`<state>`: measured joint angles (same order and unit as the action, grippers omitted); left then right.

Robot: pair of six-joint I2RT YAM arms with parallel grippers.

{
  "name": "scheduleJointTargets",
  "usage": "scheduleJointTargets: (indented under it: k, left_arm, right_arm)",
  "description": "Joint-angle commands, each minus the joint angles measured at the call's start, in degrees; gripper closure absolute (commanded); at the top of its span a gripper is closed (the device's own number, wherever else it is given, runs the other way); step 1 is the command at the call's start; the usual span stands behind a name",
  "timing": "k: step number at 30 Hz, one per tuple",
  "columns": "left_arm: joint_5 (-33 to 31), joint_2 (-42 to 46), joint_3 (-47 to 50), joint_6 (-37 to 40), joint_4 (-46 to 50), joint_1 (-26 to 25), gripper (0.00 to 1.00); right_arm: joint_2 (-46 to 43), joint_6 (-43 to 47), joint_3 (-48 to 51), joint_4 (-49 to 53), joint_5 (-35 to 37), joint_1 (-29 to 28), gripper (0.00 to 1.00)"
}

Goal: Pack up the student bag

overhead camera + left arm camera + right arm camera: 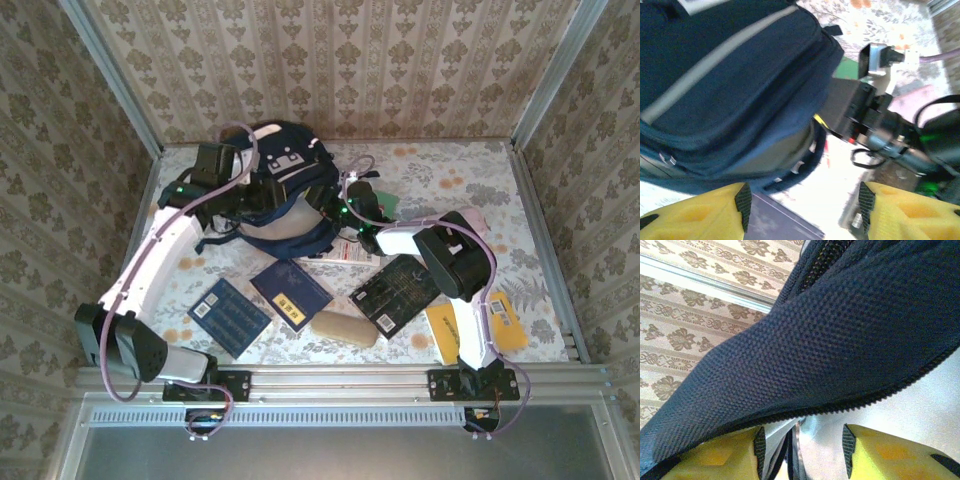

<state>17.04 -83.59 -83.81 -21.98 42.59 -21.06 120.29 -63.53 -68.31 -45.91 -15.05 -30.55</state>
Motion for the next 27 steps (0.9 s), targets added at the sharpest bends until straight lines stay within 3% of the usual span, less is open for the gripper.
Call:
scheduleJointTargets:
  k: [1, 7, 11, 19, 22, 24, 27]
  left_arm:
    - [-4.7, -8.5, -6.6, 13.2, 3.9, -1.6, 0.37]
    - [1.5, -19.5, -15.7, 27.4, 6.0, -4.2, 0.37]
    - [2.9, -25.2, -21.1, 29.3, 8.9, -4.2, 0.38]
    - [-6.5, -29.2, -23.7, 29.9, 8.0, -4.7, 0.47]
    - [-6.9, -29.6, -23.6, 29.6, 7.2, -4.7, 0.60]
    - [-7.1, -30.2, -23.4, 29.1, 7.1, -4.7, 0.81]
    - [-7.5, -30.2, -23.2, 28.6, 6.9, -4.6, 1.00]
  right_arm:
    - [0.7, -1.6, -2.2, -5.9, 0.0, 1.2, 0.53]
    - [2.0, -2.0, -2.5, -5.2, -1.7, 1.9, 0.53]
    - [2.5, -1.9, -2.7, -5.0, -2.3, 2.1, 0.54]
    - [3.2, -2.3, -2.6, -5.2, -3.0, 2.2, 0.55]
    - [3.2, -2.4, -2.5, -5.3, -3.1, 2.2, 0.57]
    - [3.1, -2.4, -2.3, -5.4, -3.0, 2.2, 0.58]
    - [1.6, -1.5, -1.2, -4.2, -2.7, 2.3, 0.58]
